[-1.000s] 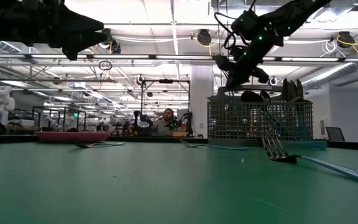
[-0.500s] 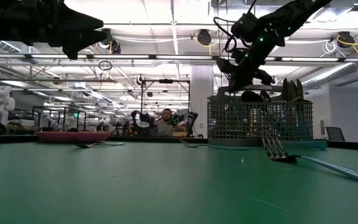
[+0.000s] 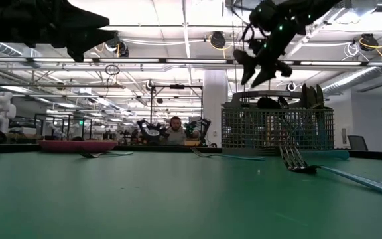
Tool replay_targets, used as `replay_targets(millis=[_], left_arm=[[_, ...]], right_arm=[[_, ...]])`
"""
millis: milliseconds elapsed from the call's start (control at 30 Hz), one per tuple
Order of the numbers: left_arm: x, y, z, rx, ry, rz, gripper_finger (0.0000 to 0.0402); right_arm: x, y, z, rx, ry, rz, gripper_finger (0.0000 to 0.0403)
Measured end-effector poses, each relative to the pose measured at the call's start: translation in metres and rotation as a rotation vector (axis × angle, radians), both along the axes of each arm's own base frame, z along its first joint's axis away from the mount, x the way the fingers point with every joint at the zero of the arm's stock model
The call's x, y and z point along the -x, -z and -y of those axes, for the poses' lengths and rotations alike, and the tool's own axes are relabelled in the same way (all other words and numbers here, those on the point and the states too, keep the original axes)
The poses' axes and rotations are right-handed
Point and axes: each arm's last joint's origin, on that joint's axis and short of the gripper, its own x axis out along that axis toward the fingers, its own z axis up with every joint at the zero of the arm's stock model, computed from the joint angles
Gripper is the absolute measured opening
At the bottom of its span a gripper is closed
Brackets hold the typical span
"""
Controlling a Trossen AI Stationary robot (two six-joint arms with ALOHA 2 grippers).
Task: Sort silverware
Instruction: Put the blue fork into the gray silverware basket
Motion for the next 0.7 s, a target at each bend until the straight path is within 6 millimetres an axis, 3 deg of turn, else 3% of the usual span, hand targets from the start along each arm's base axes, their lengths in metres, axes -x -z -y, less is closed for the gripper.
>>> replay_targets(millis=[200,333,533,700], left_arm=[[0.0,0.0,0.0,0.0,0.0,0.0,0.0192],[0.0,0.0,0.0,0.0,0.0,-0.001,0.0192],[0.0,0.0,0.0,-0.003,0.015,-0.003,0.0192],[0.0,0.0,0.001,-0.004,0.042,-0.002,0.0192]], right_arm=[[0.011,-0.046,-0.013,-0.026,-0.045,0.064,0.0206],[0.005,-0.058,-0.041,-0.105,-0.232,0.153,0.0205],[-0.015,-0.053,-0.109,-0.328,-0.555,0.15,0.0197],[-0.019,-0.031,-0.175,-0.523,-0.673,-0.074,0.0197]])
